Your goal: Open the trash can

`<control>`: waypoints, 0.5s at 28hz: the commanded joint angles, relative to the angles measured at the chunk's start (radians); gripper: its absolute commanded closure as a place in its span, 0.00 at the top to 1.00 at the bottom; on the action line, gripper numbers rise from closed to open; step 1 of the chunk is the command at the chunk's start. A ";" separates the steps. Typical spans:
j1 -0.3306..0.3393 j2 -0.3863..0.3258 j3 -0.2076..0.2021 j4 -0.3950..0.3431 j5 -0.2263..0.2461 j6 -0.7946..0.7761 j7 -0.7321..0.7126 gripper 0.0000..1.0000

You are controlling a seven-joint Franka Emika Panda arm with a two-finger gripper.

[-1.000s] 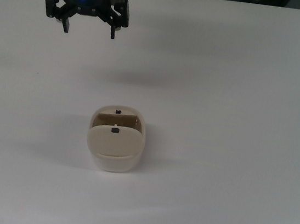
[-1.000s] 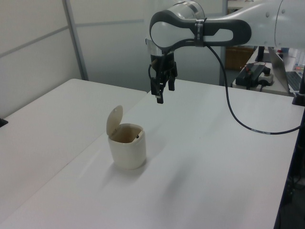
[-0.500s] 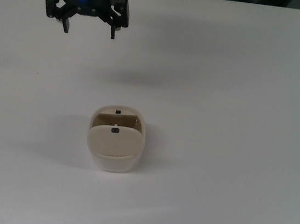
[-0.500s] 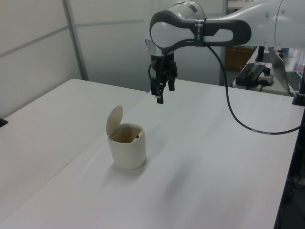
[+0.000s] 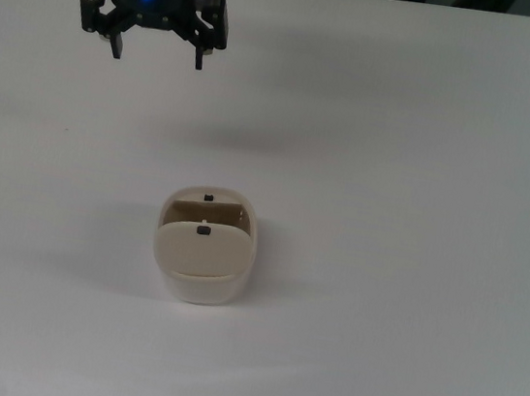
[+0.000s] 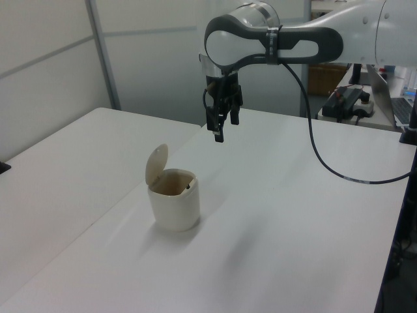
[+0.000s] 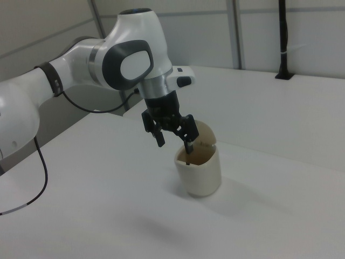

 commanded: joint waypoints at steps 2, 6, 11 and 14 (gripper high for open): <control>-0.005 -0.009 -0.005 -0.008 -0.012 -0.022 0.004 1.00; -0.006 -0.009 -0.003 -0.008 -0.012 -0.022 0.004 1.00; -0.008 -0.011 -0.005 -0.008 -0.012 -0.023 0.004 1.00; -0.008 -0.009 -0.005 -0.008 -0.014 -0.023 0.000 1.00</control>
